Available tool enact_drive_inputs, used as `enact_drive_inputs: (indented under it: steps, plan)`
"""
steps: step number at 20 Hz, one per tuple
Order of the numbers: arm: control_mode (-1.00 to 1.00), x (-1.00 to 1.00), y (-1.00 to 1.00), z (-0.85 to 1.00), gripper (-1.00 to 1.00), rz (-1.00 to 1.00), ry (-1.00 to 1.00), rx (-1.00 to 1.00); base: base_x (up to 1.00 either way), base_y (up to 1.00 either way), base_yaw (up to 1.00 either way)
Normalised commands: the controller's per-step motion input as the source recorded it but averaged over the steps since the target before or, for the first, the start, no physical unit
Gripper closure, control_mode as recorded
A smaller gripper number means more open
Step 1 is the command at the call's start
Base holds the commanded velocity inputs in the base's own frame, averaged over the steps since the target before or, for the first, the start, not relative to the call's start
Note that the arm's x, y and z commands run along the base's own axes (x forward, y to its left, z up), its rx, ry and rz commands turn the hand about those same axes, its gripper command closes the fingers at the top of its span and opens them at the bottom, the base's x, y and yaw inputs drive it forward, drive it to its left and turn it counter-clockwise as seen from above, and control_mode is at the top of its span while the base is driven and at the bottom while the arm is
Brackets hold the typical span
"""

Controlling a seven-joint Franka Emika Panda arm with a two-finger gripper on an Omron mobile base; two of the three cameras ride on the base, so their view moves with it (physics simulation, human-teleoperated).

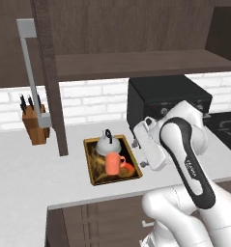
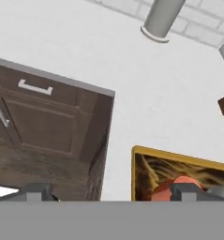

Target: Pick the kettle from the counter and place it on the tray. Then pick the mug from the cabinet and place it on the tray. Then close the cabinet doors.

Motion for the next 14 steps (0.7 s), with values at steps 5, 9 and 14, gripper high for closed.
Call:
enact_drive_inputs:
  steps: [5,9,14]
  plan:
    - [-1.0,-0.42,0.2,0.41,-1.0,0.2,-0.23,-0.18,0.0,0.0,0.0]
    - [-1.0,-0.29,0.34,0.39,-1.0,0.2,-0.13,-0.13,0.0,0.0,0.0]
    - [-1.0,-0.25,0.36,0.37,-1.0,0.22,-0.13,-0.02,0.0,0.0,0.0]
